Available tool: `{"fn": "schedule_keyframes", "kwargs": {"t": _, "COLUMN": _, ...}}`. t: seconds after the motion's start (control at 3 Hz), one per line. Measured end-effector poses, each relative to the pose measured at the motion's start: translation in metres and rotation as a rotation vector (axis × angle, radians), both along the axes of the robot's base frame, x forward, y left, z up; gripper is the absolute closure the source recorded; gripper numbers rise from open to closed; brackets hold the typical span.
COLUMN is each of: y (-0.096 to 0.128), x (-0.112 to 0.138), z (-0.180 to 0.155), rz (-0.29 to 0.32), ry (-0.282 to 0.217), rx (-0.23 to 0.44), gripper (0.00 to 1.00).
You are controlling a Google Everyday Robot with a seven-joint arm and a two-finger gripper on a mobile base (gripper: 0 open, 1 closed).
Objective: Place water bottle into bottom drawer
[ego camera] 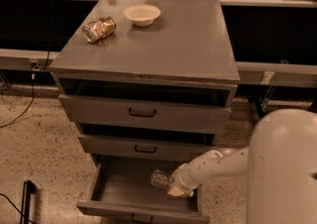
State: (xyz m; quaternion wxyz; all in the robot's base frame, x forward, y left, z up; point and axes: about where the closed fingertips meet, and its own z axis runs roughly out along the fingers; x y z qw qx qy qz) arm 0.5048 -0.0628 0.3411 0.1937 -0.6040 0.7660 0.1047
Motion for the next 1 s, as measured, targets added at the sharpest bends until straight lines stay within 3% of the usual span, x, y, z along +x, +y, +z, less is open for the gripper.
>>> {"fn": "schedule_keyframes", "kwargs": {"t": 0.33, "y": 0.015, "x": 0.004, "z": -0.038, "rz": 0.028, "ry": -0.018, "rx": 0.014, "gripper": 1.00}}
{"fn": "schedule_keyframes", "kwargs": {"t": 0.67, "y": 0.015, "x": 0.004, "z": -0.038, "rz": 0.028, "ry": -0.018, "rx": 0.014, "gripper": 1.00}}
{"fn": "schedule_keyframes", "kwargs": {"t": 1.0, "y": 0.024, "x": -0.004, "z": -0.048, "rz": 0.032, "ry": -0.011, "rx": 0.064, "gripper": 1.00}}
